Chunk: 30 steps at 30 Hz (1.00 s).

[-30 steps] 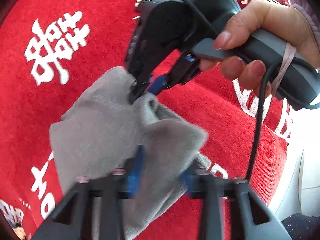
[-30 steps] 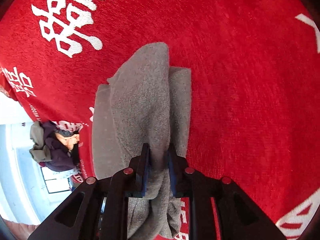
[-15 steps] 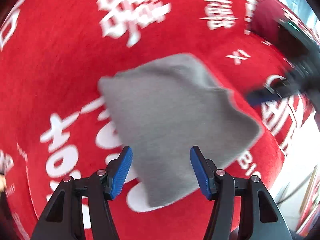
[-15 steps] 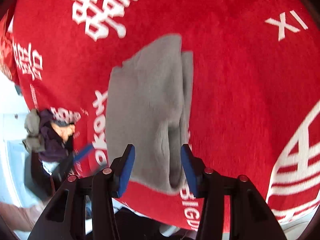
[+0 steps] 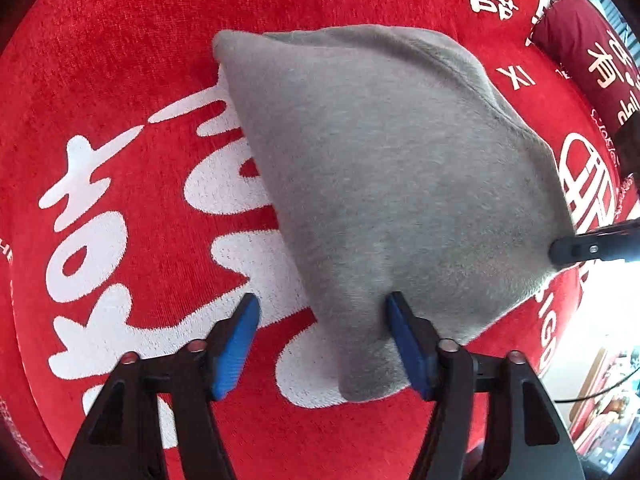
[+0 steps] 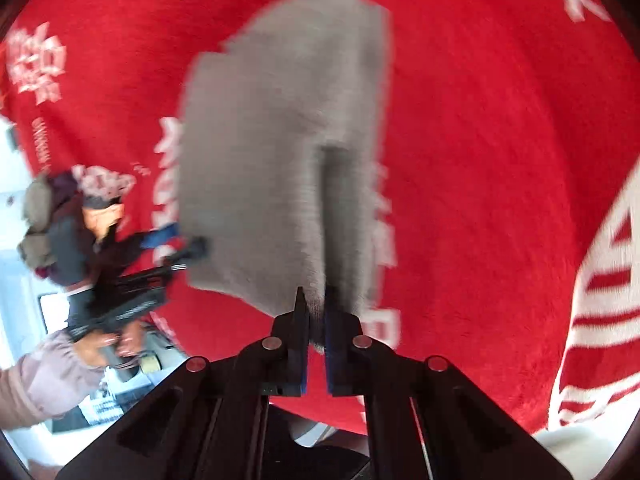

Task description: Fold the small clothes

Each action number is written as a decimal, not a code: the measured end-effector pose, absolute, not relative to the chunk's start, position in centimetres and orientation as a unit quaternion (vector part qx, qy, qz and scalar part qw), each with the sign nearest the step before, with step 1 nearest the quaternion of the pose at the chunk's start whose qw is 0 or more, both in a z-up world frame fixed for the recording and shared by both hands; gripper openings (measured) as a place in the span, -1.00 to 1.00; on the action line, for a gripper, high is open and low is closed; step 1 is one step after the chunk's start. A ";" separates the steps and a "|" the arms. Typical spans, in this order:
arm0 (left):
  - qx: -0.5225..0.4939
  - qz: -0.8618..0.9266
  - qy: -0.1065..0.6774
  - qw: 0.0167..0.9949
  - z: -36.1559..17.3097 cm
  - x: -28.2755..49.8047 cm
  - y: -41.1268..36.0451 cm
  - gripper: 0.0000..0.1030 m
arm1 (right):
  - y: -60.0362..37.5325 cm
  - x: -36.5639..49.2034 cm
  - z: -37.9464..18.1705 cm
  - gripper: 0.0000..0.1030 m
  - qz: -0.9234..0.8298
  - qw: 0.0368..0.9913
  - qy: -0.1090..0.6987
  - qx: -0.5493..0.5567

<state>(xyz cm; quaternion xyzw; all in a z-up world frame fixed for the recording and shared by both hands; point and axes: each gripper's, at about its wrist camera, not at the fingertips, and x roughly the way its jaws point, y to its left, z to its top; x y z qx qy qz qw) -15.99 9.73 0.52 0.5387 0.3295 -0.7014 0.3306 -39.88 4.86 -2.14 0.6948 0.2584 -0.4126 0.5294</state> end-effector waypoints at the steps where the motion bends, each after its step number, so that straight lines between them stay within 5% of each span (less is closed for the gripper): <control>1: 0.537 -0.702 0.333 0.330 0.4 -15.9 9.7 0.38 | 5.2 -40.6 -3.0 -0.92 -0.416 0.522 0.245 0.703; 9: 0.529 -0.696 0.347 0.341 2.4 -15.1 9.9 0.38 | 5.7 -42.1 -1.2 -0.66 -0.445 0.495 0.229 0.710; 17: 0.509 -0.678 0.385 0.365 3.6 -15.1 8.2 0.38 | 2.5 -42.7 4.2 -0.66 -0.475 0.553 0.181 0.660; 30: 0.541 -0.641 0.391 0.379 1.5 -16.3 9.3 0.38 | 1.0 -42.0 -0.5 -0.66 -0.498 0.488 0.217 0.683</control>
